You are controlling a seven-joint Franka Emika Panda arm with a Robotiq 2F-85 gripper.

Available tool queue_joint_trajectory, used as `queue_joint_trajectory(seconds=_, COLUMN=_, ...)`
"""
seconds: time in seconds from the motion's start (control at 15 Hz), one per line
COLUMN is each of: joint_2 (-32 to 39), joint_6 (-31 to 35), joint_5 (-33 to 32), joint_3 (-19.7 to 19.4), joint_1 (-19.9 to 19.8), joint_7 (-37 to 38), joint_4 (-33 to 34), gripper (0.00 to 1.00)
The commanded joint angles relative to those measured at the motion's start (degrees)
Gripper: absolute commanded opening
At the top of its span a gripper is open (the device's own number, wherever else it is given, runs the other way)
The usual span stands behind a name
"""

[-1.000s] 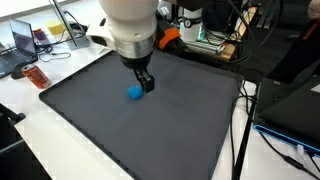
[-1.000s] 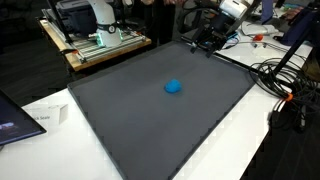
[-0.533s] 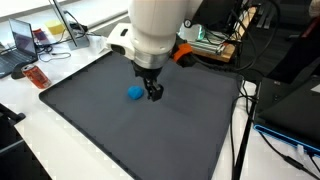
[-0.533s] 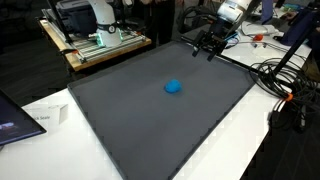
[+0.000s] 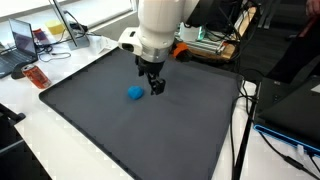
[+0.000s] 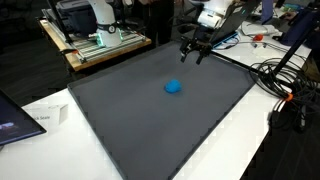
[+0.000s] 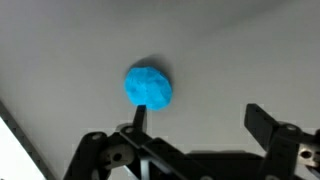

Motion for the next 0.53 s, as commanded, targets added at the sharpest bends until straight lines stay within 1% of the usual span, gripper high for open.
queue_joint_trajectory(seconds=0.0, joint_2=-7.5, joint_6=10.1, joint_5=-2.7, joint_3=-0.1, joint_1=-2.1, joint_7=-0.5, joint_4=-12.7, gripper=1.00)
queue_joint_trajectory(seconds=0.07, joint_2=-8.8, joint_6=12.3, joint_5=-1.2, joint_3=0.5, joint_1=-4.0, joint_7=-3.5, joint_4=-15.2, gripper=1.00)
queue_joint_trajectory(seconds=0.13, joint_2=-3.9, joint_6=7.4, joint_5=-1.0, joint_3=0.4, joint_1=-2.2, joint_7=-1.0, joint_4=-7.8, gripper=1.00)
queue_joint_trajectory(seconds=0.27, joint_2=-5.9, joint_6=10.4, joint_5=-0.9, joint_3=0.2, joint_1=-3.6, joint_7=-2.7, joint_4=-11.7, gripper=1.00)
queue_joint_trajectory(seconds=0.47, joint_2=-7.1, joint_6=11.1, joint_5=-0.9, joint_3=0.3, joint_1=-4.0, joint_7=-3.2, joint_4=-13.1, gripper=1.00)
